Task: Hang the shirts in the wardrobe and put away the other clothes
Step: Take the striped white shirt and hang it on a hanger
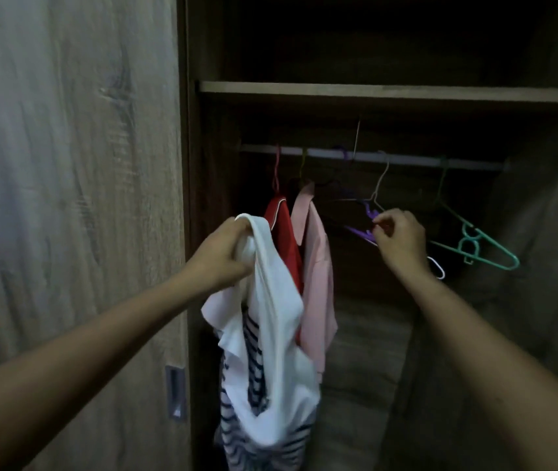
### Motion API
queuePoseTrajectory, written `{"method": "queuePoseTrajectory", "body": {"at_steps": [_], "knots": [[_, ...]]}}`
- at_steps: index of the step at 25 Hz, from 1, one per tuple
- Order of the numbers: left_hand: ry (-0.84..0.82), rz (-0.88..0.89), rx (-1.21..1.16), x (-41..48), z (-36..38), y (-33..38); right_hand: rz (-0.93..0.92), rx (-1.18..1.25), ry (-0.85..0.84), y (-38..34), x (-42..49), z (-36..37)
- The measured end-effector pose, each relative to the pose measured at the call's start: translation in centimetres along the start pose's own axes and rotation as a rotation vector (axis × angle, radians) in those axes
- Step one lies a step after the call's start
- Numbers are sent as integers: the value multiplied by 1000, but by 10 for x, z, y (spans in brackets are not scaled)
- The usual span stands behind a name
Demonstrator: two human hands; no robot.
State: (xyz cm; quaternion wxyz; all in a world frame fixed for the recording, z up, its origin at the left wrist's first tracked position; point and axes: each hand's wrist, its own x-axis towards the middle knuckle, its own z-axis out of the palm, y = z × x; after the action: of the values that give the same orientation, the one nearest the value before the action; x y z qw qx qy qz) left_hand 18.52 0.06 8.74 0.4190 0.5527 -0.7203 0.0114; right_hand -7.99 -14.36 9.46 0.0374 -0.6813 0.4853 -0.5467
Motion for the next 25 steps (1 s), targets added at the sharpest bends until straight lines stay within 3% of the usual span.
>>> {"method": "queuePoseTrajectory", "body": {"at_steps": [3, 7, 10, 15, 18, 21, 25], "knots": [[24, -57, 31, 19, -7, -3, -19, -179, -45, 0, 29, 16], [18, -163, -21, 26, -16, -8, 115, -254, -28, 4, 52, 35], [24, -209, -23, 26, -22, -10, 213, -329, -115, 4, 67, 47], [-26, -287, -93, 16, -25, -15, 296, -42, -238, -8, 77, 75], [-33, -325, -114, 13, -23, -15, 300, 43, -156, -18, 72, 80], [-43, -379, -156, 12, -19, -12, 164, 227, -59, -8, 43, 79], [-88, -427, -185, 12, -12, -4, 175, 382, -68, 45, -28, 94]]}}
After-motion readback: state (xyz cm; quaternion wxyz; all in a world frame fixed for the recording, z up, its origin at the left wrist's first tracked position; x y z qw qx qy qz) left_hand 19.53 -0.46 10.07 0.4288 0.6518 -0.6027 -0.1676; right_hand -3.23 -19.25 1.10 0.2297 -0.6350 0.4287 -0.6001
